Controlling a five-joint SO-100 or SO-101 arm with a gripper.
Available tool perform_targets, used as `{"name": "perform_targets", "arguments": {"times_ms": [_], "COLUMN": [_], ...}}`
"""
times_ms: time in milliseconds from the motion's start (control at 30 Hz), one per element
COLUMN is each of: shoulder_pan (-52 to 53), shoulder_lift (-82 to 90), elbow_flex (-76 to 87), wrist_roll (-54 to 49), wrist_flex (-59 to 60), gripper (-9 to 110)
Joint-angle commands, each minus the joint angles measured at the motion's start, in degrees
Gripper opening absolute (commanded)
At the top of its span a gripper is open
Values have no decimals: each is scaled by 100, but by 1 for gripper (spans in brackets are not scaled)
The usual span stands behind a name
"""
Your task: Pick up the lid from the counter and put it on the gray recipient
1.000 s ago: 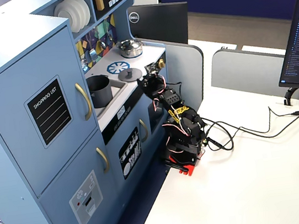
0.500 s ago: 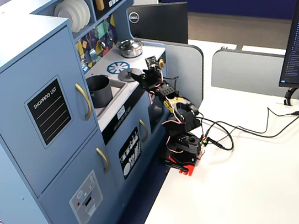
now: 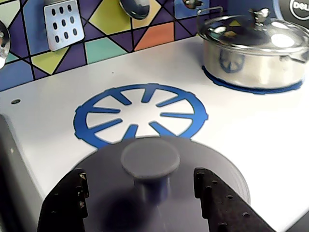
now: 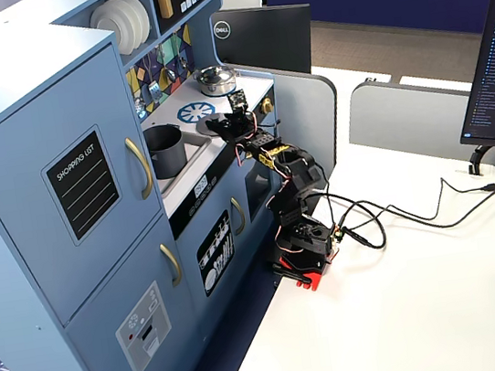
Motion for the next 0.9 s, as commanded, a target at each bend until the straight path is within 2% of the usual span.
{"name": "perform_targets", "arguments": {"times_ms": [0,667,867], "shoulder_pan": [-44,26,0], "shoulder_lift": [-308,-1582,-1723], "elbow_flex": [-668,-1459,-1468], "wrist_roll": [-88,97,79], "wrist_flex": [-299,-545,-589], "gripper": [20,15,1]}}
